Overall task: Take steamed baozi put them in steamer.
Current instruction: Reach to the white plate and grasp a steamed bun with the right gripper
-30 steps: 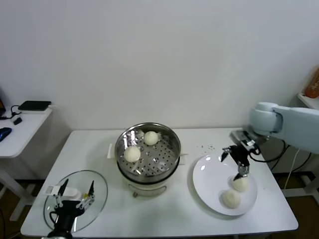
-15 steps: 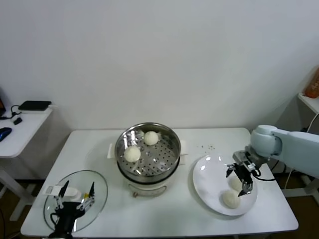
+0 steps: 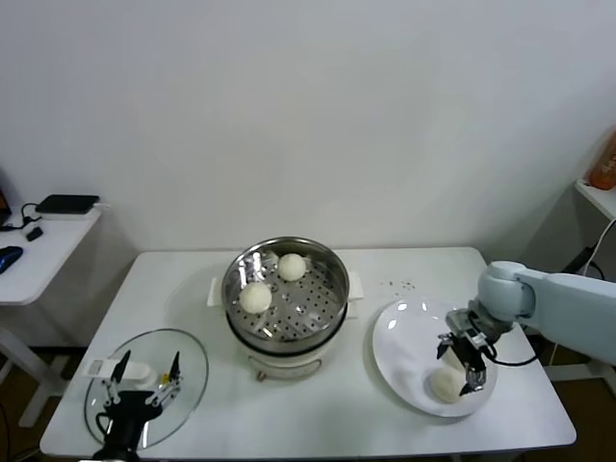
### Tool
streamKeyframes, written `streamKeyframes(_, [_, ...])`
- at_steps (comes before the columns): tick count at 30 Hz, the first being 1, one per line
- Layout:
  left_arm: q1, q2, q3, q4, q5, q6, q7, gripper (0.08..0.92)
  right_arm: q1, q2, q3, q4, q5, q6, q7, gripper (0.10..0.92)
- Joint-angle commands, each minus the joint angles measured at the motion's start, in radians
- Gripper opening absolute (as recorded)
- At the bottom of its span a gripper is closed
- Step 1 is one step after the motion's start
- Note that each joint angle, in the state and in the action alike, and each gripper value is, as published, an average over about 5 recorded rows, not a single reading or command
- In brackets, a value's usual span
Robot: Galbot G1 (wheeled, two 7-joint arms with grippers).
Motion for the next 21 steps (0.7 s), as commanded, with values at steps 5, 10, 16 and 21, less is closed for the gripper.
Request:
streamKeyframes(5, [-0.013,-0.002,0.002,0.008,-0.014,0.006,0.000,0.823,-0.053,0.016,0.023,-0.041,-0.029,0.008,0.002,0.823])
streamKeyframes(10, [-0.021,0.000,-0.001,0.006,-0.019,0.012,0.001,0.823,-0.073,0.027,0.034,-0.055,-0.036,0.010,0.004,0.823])
streamKeyframes(16, [-0.022,0.002,-0.003,0.010,-0.019,0.012,0.001,0.823,-0.095,0.035,0.045,-0.063,-0.041,0.009,0.003,0.823])
streamKeyframes(21, [-0.027,0.004,-0.005,0.012,-0.019,0.014,0.001,0.823,-0.109,0.042,0.056,-0.071,-0.046,0.010,0.004,0.823])
